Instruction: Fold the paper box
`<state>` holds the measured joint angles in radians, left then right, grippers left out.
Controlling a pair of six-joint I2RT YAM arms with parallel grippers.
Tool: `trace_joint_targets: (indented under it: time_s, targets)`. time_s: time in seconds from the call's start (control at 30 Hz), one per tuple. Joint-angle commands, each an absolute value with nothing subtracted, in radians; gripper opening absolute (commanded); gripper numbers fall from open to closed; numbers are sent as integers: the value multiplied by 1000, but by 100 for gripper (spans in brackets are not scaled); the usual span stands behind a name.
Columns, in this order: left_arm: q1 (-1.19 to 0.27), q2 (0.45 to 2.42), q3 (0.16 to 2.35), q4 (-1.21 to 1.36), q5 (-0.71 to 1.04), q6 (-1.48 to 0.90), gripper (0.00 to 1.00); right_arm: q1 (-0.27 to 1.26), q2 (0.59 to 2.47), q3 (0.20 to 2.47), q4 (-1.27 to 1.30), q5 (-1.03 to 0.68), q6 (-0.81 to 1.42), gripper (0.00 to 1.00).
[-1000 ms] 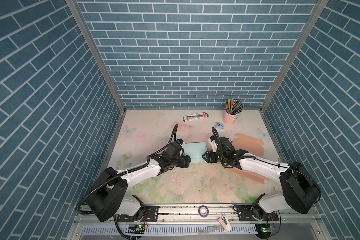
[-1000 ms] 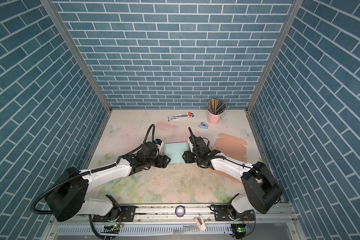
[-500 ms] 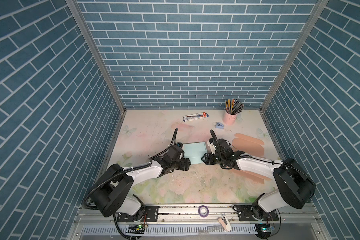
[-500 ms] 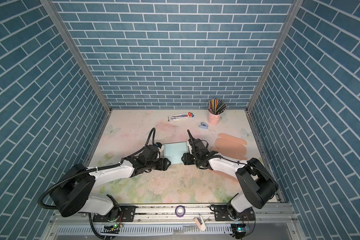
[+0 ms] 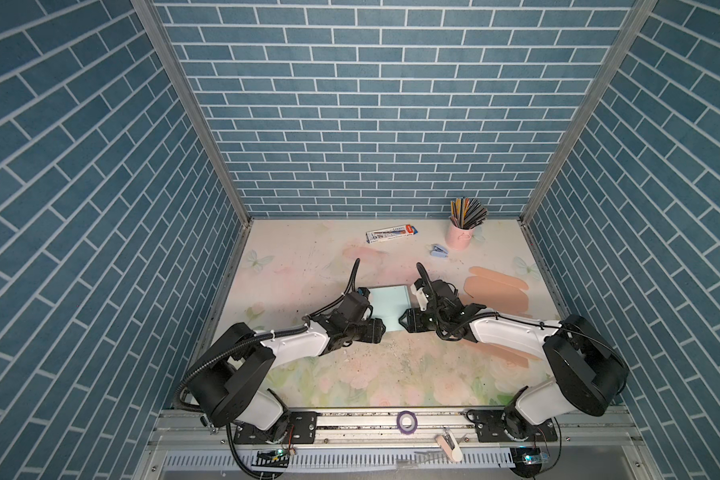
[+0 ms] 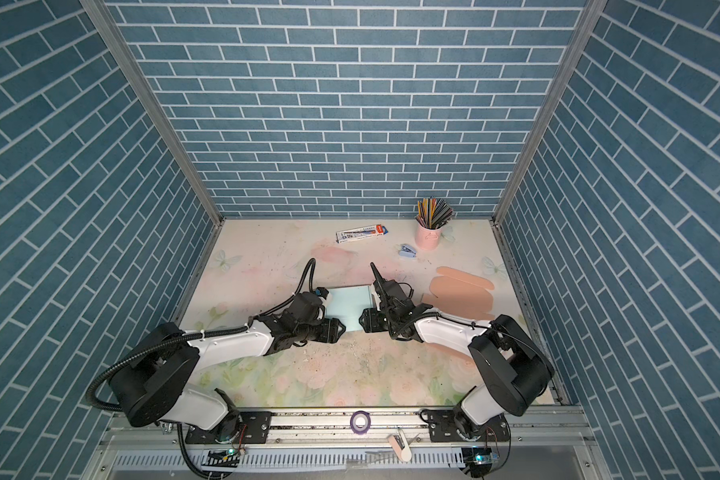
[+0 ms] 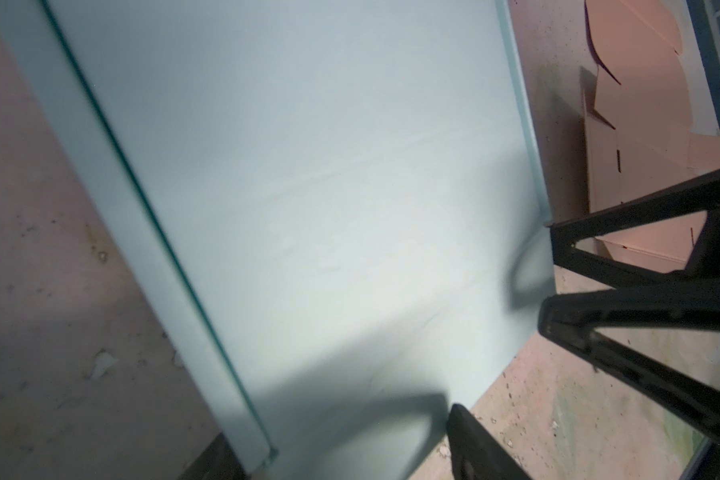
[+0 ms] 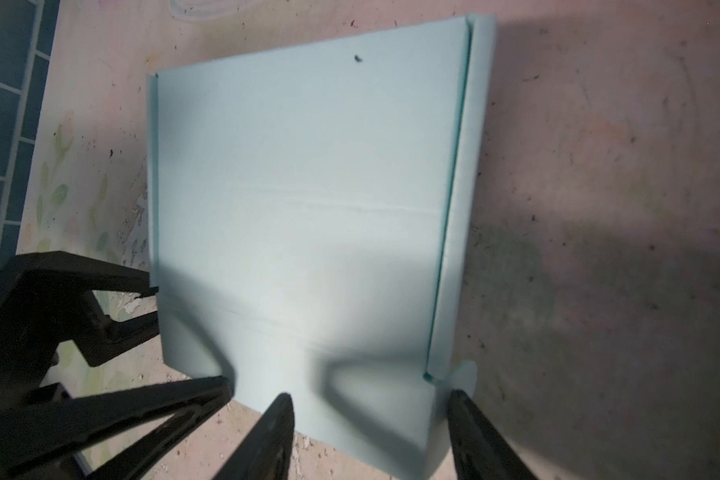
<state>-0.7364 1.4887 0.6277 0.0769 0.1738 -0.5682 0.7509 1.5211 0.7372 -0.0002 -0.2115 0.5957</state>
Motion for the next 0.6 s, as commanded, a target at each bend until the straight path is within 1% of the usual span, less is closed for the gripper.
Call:
trace_joint_targets:
  time_s: [0.0, 0.3, 0.57]
  targets:
    - [-742, 1489, 630, 92, 159, -577, 72, 759, 1533, 729, 22, -225, 633, 60]
    - [-739, 1484, 620, 71, 117, -554, 73, 758, 1538, 707, 54, -230, 656, 60]
    - [-736, 1501, 611, 94, 110, -553, 69, 758, 1554, 701, 74, -248, 670, 60]
